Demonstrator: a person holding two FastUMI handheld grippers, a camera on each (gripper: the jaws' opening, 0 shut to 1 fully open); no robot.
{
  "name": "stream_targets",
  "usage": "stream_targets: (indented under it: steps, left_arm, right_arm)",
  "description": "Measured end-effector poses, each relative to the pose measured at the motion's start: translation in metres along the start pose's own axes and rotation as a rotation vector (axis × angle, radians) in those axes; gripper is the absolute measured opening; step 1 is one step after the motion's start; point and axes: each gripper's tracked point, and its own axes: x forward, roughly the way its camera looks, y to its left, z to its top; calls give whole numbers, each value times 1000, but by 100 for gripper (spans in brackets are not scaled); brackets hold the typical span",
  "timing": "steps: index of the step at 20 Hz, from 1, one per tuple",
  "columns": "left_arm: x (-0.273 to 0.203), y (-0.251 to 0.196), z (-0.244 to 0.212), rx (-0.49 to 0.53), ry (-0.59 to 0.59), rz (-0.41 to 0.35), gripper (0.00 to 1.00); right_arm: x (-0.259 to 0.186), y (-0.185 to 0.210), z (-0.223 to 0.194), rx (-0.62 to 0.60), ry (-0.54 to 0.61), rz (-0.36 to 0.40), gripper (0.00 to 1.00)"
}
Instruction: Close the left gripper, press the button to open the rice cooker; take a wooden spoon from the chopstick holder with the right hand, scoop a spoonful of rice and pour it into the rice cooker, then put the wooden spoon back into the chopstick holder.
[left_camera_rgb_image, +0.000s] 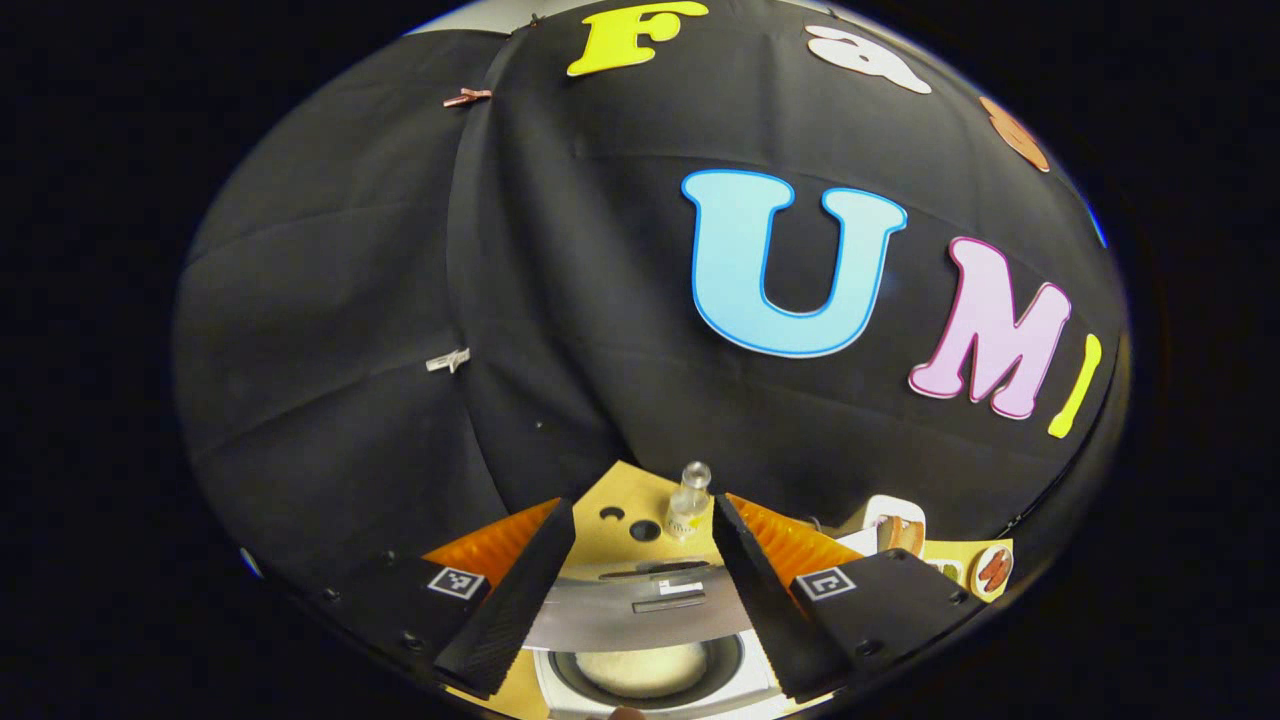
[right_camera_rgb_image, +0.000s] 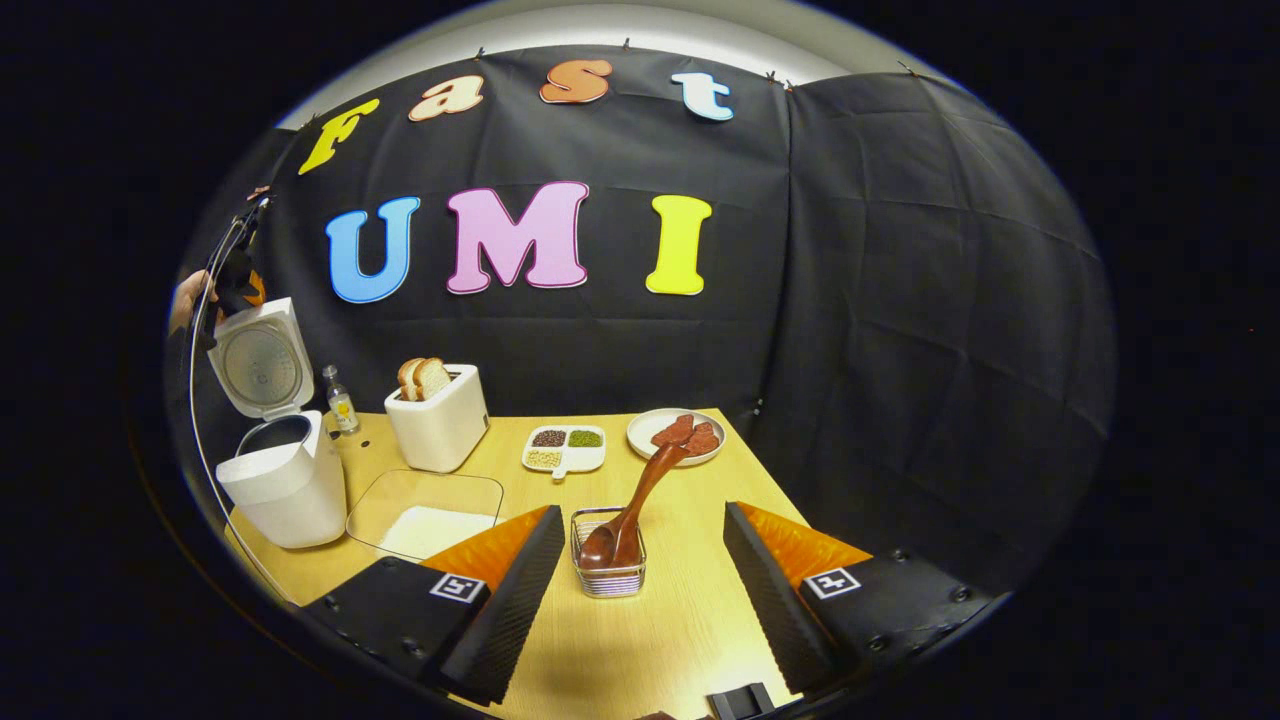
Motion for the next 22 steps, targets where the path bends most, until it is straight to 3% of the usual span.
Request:
stream_targets:
  steps: [6, 13, 17, 22]
  left_arm:
    - [-40, -11, -91, -23, 106, -13, 97]
    - [-44, -16, -200, 30, 205, 43, 98]
    - [-39, -18, -234, 44, 213, 67, 98]
    - [-38, -20, -236, 44, 123, 88, 99]
  right_arm:
    - [8, 10, -5, -18, 10, 75, 99]
    - [12, 8, -20, -63, 35, 133, 100]
    - [23, 7, -27, -48, 57, 176, 100]
    - [32, 11, -40, -27, 94, 239, 99]
